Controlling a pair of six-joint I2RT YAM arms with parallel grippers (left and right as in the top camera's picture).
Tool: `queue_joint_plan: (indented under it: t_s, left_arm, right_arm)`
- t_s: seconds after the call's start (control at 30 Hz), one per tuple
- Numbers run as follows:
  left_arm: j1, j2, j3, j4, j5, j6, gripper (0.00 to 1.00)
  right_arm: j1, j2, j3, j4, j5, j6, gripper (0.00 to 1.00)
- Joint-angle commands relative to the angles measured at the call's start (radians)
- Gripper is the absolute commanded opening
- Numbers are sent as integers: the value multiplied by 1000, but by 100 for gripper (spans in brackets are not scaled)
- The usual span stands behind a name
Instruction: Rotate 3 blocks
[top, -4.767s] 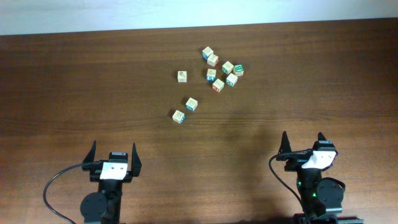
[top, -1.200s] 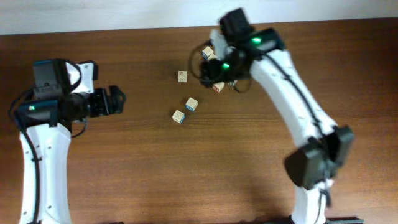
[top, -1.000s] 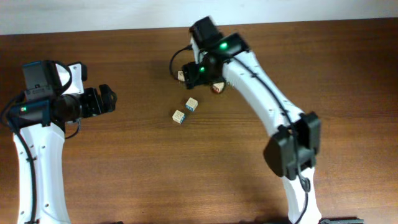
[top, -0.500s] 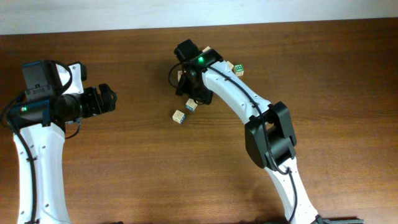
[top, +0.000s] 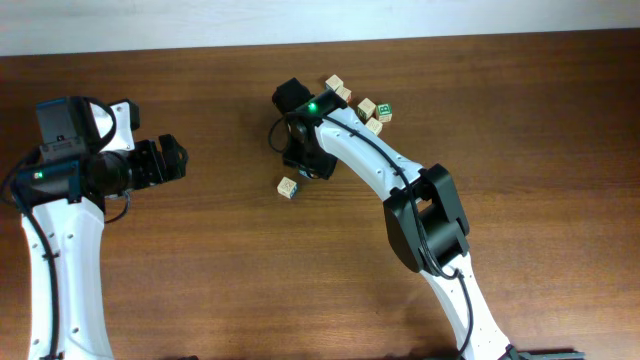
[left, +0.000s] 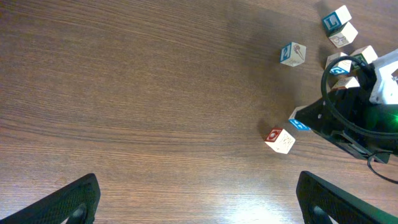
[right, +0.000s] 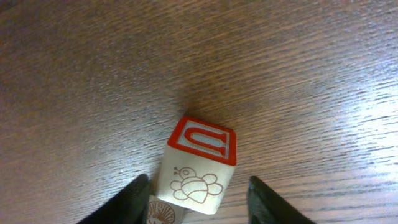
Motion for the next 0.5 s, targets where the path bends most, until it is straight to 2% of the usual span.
queue_joint_plan:
  t_s: [0.0, 0.17, 0.37, 0.47]
  left_arm:
    - [5, 0, 21, 2, 0, -13, 99]
    - [5, 0, 21, 1, 0, -13, 99]
    - [5, 0, 21, 1, 0, -13, 99]
    - [5, 0, 21, 1, 0, -13, 99]
  right_arm:
    - [5, 13, -8, -6, 31, -34, 42]
    - [3, 13, -8, -19, 31, -146, 34]
    - [-15, 13, -8, -59, 30, -298, 34]
    - [-29, 13, -8, -110, 30, -327, 34]
